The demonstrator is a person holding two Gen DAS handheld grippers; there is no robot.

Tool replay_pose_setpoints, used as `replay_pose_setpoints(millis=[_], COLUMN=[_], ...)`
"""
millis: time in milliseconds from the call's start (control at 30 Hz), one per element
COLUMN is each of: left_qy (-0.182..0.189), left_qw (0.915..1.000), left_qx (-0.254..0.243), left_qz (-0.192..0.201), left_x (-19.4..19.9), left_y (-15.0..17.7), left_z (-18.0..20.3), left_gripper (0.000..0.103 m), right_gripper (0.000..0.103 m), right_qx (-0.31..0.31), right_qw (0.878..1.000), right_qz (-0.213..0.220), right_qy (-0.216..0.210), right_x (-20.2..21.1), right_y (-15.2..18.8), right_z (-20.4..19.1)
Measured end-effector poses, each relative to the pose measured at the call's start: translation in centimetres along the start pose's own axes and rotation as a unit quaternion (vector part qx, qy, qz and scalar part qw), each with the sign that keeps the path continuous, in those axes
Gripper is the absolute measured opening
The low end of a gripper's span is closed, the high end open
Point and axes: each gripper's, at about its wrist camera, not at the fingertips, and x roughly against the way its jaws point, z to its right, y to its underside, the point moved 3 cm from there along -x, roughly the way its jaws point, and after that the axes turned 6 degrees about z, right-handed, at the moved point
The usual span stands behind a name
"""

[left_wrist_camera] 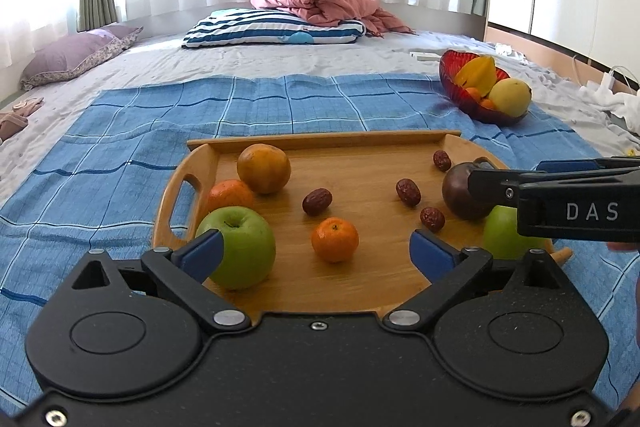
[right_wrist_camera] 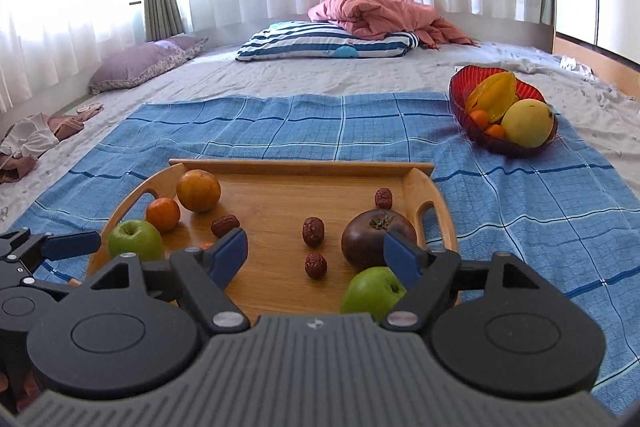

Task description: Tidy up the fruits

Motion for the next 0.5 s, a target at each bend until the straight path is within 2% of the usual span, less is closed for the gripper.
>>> replay_pose_setpoints(millis=[500], left_qy=[-0.001], left_qw=[0.9998], left_qx=[0.017], left_qz=[-0.014], left_x=[1.2], left_y=[2.5], left_z=[-0.8], left_gripper=[0.1], right_gripper=[0.091], right_qx=[-0.01], right_qw=[0.999], right_qz=[0.029], right_qy=[0.013], right_x=[1.6], right_y=[3.4], right_z=[0.1])
